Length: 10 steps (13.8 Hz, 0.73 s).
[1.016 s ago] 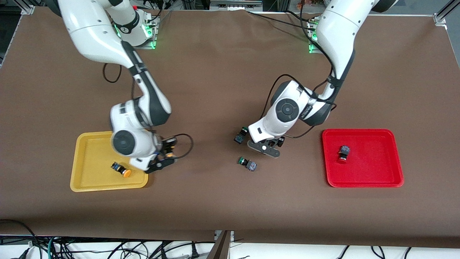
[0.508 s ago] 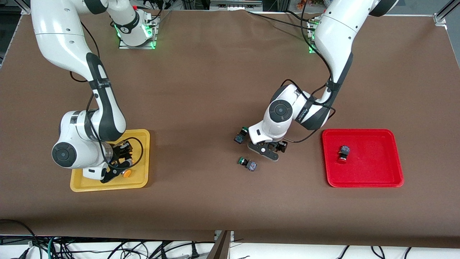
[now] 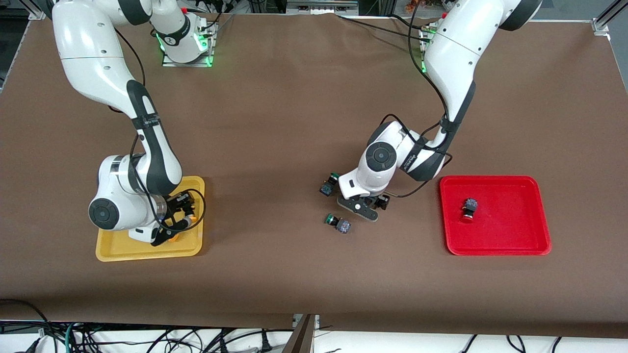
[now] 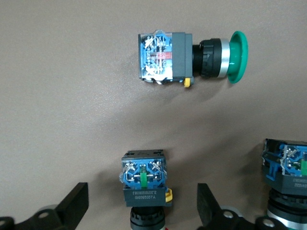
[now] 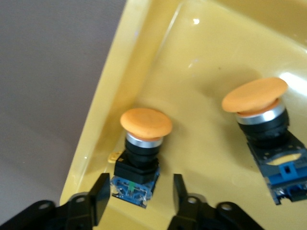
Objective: Place red and yellow buttons in trays
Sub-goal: 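Lower the yellow button into the yellow tray and open the right gripper, then carry the red button to the red tray while the right gripper withdraws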
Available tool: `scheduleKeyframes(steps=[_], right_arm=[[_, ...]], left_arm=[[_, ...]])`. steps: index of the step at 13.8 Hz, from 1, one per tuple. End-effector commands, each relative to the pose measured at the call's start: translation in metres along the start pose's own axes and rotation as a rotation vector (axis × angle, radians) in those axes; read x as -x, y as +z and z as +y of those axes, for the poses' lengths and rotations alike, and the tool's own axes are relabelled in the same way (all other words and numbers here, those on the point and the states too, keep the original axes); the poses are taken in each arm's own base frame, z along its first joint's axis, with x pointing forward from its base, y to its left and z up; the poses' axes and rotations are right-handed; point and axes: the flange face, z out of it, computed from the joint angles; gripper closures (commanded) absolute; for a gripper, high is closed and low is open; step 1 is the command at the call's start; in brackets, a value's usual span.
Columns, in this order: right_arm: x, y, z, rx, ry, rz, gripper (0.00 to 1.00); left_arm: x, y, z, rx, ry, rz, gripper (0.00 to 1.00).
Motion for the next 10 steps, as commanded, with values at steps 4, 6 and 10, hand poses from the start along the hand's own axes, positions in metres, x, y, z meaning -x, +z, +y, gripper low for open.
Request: scheduleKeyframes(steps=[4,6,10], right_arm=[[-0.009,-0.078,-0.048,0.032,0.100,0.102,0.00],[-0.011,-0.124,-0.097,0.083,0.168,0.154,0.00],[0.054,-0.197,-0.148,0.115,0.277,0.137,0.00]], left_arm=[[-0.004,0.003,0.000,-0.005,-0.012,0.004,0.66],[-0.005,0.001,-0.002,-0.005,-0.016,0.007,0.92],[-0.016,-0.049,-0.059,-0.016,-0.080,0.062,1.00]])
